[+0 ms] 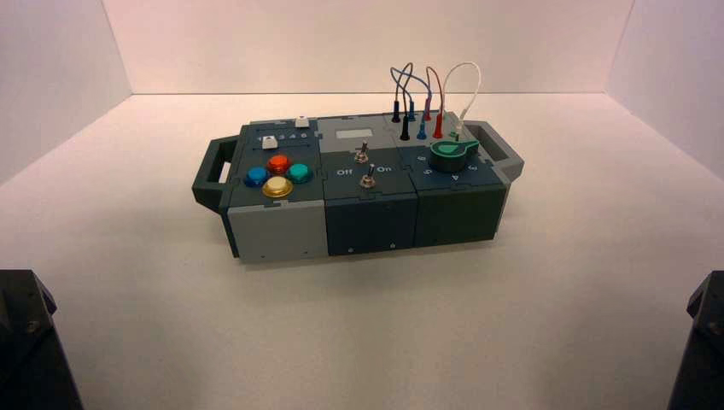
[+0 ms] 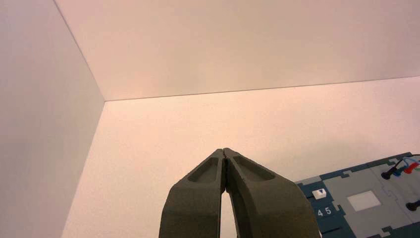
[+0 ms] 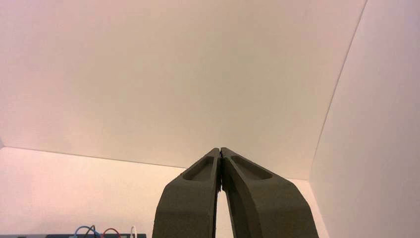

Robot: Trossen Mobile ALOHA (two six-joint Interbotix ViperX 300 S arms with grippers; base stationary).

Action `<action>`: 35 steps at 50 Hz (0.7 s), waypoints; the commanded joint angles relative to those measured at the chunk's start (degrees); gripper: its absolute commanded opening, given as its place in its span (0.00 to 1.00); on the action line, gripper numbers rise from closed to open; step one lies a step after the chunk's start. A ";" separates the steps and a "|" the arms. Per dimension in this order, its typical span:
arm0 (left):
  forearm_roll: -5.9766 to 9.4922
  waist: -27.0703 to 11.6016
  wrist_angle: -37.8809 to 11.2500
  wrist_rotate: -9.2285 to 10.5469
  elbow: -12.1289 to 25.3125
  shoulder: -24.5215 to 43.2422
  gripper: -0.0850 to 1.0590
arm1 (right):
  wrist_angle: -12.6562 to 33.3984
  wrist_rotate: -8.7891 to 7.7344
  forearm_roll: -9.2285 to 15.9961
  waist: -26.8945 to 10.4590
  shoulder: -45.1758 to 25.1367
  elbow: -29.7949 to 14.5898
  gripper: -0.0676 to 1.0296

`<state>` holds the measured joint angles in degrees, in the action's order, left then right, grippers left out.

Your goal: Flip the bottom switch off with the right gripper.

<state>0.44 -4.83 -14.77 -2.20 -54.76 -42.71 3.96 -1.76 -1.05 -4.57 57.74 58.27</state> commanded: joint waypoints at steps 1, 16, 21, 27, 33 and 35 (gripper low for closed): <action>-0.09 -0.35 0.26 -0.18 1.58 -0.18 0.05 | -0.18 -0.09 0.09 0.18 -0.35 -0.88 0.04; -0.18 -0.35 0.26 -0.18 1.58 -0.18 0.05 | 0.09 -0.09 0.09 0.18 -0.35 -0.70 0.04; -0.09 -0.53 -0.70 -0.09 1.41 0.26 0.05 | 0.18 -0.09 0.09 0.18 -0.44 -0.35 0.04; -0.09 -2.02 -3.34 -0.09 1.67 2.11 0.05 | 0.88 0.00 0.18 0.18 -1.23 -0.35 0.04; -0.09 -4.04 -6.68 0.00 2.29 4.04 0.05 | 1.67 0.00 0.18 0.18 -2.55 -0.70 0.04; 0.00 -4.75 -7.82 0.00 2.46 4.48 0.05 | 1.76 0.00 0.18 0.18 -2.99 -0.88 0.04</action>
<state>0.44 -8.70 -21.62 -2.20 -54.49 -38.50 5.89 -1.76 -1.14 -4.48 55.63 58.89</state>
